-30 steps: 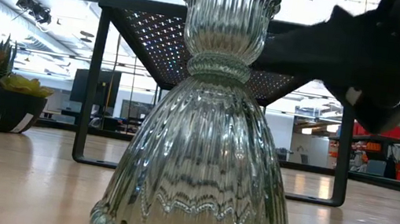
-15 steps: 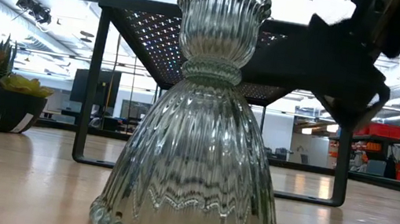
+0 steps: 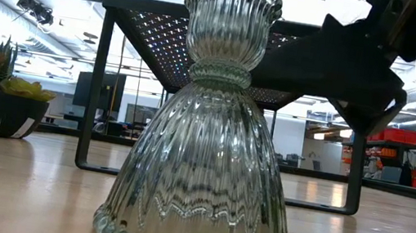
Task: Pick & Place candle stick holders
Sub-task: Put the green glass candle holder on the shelf aligned with the green glass candle holder
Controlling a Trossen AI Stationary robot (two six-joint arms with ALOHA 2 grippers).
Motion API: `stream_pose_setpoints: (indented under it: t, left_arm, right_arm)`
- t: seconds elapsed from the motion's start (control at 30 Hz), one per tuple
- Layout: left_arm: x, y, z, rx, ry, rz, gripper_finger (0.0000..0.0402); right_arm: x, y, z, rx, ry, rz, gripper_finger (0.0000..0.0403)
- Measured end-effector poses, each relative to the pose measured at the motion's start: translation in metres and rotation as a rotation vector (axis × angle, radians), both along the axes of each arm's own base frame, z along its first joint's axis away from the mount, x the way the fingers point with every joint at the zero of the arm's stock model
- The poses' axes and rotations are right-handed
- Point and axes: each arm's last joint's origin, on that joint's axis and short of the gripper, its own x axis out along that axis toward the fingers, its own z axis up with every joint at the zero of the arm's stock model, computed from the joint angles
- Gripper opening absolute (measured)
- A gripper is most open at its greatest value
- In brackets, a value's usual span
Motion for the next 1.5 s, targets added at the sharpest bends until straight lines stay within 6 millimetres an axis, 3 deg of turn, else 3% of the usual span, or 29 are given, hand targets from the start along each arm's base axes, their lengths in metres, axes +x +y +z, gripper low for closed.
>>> stream_pose_setpoints:
  t: [0.23,0.47,1.3,1.5]
  left_arm:
    - [0.0,0.0,0.0,0.0,0.0,0.0,0.0142]
    - [0.0,0.0,0.0,-0.002,-0.002,0.0,0.0142]
    - [0.0,0.0,0.0,-0.003,-0.004,0.0,0.0142]
    - [0.0,0.0,0.0,-0.003,-0.004,0.0,0.0142]
  right_arm:
    - [0.0,0.0,0.0,-0.002,-0.005,0.004,0.023]
    - [0.005,0.006,-0.016,0.05,-0.034,0.03,0.023]
    - [0.011,-0.003,-0.017,-0.019,-0.044,-0.008,0.0218]
    - [0.013,-0.003,-0.014,-0.001,-0.071,0.009,0.0237]
